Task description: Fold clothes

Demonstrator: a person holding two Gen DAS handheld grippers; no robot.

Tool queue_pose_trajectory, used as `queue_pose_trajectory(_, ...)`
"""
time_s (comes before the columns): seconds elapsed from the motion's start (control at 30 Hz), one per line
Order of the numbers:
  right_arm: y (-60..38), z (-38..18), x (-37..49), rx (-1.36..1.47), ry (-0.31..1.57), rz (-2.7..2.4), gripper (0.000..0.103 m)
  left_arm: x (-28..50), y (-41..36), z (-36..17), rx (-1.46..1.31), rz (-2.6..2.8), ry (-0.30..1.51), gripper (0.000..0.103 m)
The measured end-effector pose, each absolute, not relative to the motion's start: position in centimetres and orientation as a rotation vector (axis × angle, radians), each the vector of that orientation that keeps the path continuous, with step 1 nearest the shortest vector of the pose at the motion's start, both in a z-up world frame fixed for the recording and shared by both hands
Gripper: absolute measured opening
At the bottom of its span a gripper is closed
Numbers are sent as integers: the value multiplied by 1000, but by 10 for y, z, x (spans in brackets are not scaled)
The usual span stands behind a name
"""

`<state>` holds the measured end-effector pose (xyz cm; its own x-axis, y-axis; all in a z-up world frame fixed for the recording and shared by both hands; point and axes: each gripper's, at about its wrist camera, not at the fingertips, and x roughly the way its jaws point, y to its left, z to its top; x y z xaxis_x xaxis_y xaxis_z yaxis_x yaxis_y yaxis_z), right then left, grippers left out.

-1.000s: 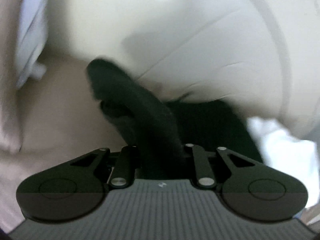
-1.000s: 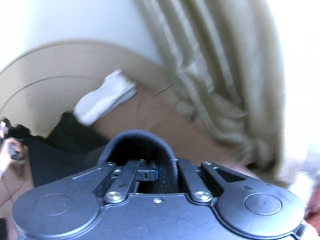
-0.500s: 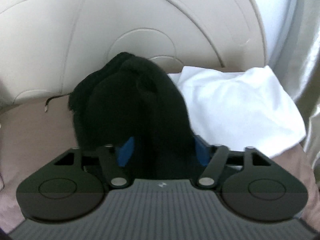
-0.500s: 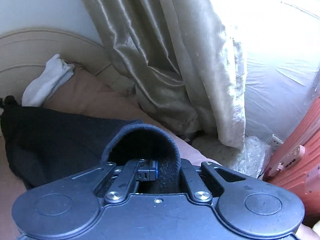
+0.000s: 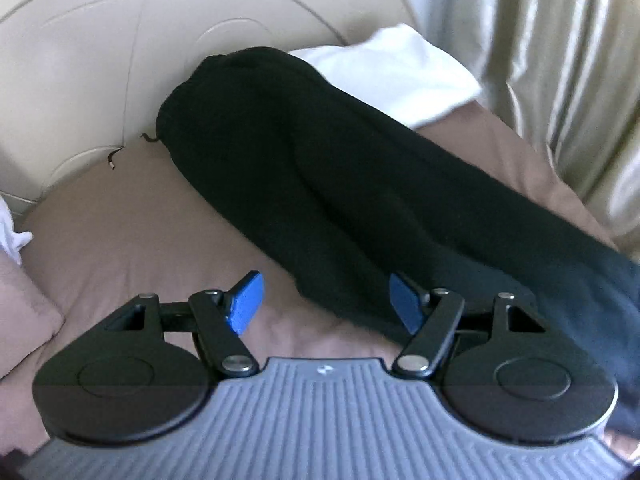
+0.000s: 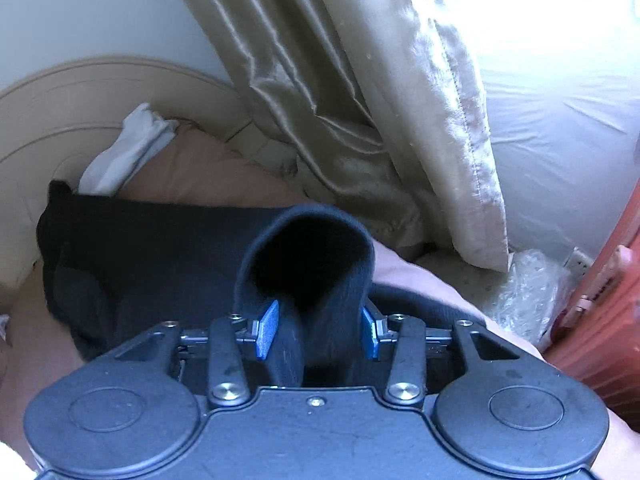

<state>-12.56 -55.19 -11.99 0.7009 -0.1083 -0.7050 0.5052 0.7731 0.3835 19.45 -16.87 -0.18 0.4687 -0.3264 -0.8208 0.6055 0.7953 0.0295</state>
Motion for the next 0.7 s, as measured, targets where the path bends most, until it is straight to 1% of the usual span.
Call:
queue_pose_trajectory(0.17, -535, -101, -159, 659, 685, -346, 51, 143, -186, 6, 364, -602, 860, 69)
queue_pose_trajectory(0.23, -528, -92, -171, 658, 661, -303, 54, 127, -193, 13, 380, -618, 852, 69)
queue_pose_trajectory(0.27, -524, -88, -177, 649, 652, -288, 58, 117, -193, 17, 389, -629, 845, 69)
queue_pose_trajectory(0.33, -515, -87, -186, 616, 648, -278, 59, 98, -192, 25, 423, -633, 829, 70)
queue_pose_trajectory(0.53, -495, -126, -196, 580, 691, -244, 59, 62, -188, 40, 551, -588, 795, 72)
queue_pose_trajectory(0.7, -485, -155, -191, 520, 725, -269, 59, 45, -191, 37, 503, -606, 776, 76)
